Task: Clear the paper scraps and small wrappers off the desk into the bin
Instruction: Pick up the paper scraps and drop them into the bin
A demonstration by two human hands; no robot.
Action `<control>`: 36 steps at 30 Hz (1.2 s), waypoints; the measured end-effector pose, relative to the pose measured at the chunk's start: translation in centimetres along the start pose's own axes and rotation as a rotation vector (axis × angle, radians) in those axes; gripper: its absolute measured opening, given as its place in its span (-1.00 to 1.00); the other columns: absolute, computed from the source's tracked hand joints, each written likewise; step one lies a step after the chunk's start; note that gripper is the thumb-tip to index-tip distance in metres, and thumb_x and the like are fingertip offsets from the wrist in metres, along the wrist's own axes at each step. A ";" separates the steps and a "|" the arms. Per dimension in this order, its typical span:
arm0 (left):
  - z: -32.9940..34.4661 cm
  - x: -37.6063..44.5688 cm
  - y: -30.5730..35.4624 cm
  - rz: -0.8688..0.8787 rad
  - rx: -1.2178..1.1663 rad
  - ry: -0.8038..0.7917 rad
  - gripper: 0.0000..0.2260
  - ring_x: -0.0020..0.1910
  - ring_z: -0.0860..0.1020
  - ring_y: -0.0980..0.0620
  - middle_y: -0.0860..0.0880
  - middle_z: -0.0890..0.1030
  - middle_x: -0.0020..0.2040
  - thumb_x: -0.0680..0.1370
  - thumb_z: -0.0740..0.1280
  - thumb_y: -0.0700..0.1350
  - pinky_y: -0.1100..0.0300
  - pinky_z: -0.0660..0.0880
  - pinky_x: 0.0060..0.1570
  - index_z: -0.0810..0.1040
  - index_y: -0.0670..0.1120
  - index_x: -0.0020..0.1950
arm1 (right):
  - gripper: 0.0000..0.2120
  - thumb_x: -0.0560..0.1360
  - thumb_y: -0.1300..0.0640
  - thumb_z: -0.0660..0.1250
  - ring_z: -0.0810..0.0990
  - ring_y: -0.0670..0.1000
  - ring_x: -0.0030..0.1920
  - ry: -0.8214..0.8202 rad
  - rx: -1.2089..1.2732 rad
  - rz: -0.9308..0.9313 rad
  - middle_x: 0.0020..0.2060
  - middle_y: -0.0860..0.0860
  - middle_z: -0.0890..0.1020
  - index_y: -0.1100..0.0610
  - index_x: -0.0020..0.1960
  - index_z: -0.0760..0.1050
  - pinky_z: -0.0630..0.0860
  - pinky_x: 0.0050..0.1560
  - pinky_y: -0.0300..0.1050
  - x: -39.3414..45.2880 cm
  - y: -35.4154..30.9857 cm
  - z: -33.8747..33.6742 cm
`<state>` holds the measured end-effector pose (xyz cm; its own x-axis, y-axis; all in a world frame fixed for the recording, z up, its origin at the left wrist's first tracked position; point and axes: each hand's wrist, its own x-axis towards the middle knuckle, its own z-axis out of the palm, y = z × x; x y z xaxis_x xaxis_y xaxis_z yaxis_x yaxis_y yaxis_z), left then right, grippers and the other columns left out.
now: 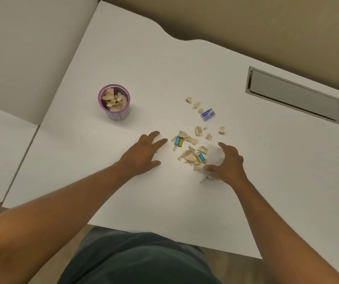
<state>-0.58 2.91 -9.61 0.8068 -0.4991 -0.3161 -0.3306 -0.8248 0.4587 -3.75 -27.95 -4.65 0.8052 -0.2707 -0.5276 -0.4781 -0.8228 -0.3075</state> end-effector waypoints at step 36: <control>-15.4 0.2 -3.9 -0.517 -0.553 0.771 -0.90 -0.17 0.64 0.13 -0.02 0.74 -0.11 0.44 0.48 -0.18 0.24 0.61 -0.03 0.74 -0.06 -0.07 | -0.75 0.50 0.38 0.36 0.60 -0.11 -0.10 0.114 0.246 -0.310 -0.04 -0.03 0.72 0.13 0.04 0.72 0.56 0.00 -0.22 0.9 -4.7 4.7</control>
<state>8.47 10.07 1.37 0.9400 0.3358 -0.0595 0.2491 -0.5569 0.7924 -2.39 -21.97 -7.43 0.9515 -0.0939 -0.2929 -0.2651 -0.7335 -0.6258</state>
